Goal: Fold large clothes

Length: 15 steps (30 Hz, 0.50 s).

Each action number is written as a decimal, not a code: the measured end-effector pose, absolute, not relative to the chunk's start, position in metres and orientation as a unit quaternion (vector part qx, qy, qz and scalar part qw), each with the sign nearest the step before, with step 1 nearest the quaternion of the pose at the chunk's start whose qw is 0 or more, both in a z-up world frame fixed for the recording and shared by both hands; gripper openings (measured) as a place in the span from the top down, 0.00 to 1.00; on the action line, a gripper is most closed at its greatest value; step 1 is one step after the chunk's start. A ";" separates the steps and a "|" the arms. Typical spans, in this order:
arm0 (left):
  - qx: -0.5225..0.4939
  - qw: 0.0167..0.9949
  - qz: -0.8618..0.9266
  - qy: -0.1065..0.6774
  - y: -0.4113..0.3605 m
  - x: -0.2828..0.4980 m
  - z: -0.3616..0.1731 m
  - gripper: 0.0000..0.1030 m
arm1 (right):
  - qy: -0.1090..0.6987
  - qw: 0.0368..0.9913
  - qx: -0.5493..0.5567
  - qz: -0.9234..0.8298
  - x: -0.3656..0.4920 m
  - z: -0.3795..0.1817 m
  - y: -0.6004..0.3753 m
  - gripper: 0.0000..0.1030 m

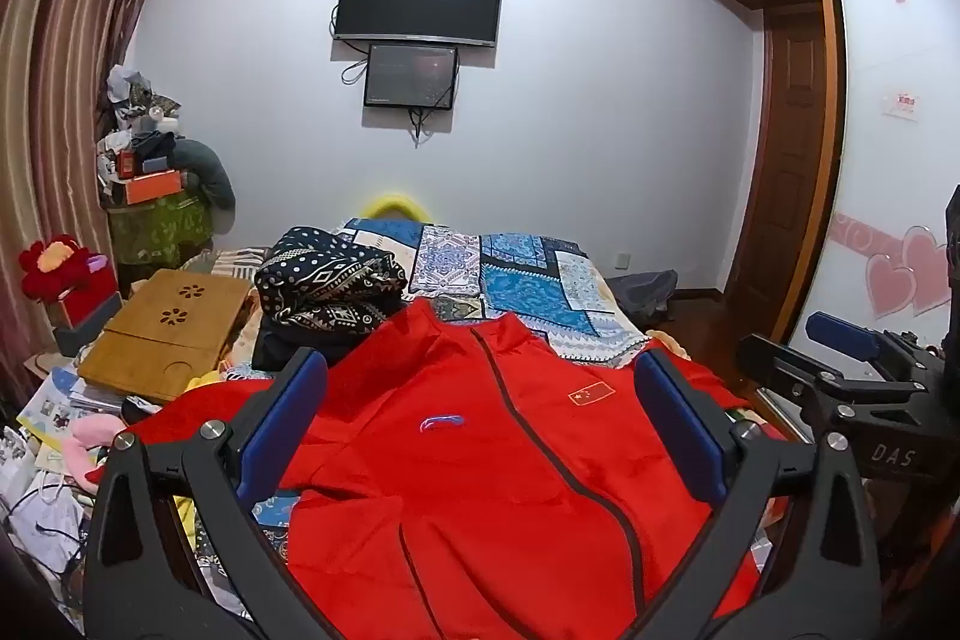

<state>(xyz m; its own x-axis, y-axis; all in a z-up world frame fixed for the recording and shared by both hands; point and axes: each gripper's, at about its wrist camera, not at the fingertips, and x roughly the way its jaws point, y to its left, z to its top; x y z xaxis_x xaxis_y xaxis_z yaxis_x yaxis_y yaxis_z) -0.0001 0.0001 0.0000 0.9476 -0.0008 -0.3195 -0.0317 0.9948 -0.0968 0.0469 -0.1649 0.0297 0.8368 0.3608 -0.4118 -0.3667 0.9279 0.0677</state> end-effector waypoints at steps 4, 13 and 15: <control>-0.052 0.985 0.010 0.164 0.001 0.000 0.000 0.00 | 0.213 0.959 -0.008 0.188 0.047 0.030 -0.164 0.00; -0.053 0.985 0.013 0.162 0.003 0.002 -0.001 0.00 | 0.214 0.959 -0.008 0.188 0.048 0.029 -0.165 0.00; -0.054 0.985 0.013 0.162 0.003 0.001 -0.001 0.00 | 0.214 0.959 -0.007 0.188 0.048 0.029 -0.165 0.00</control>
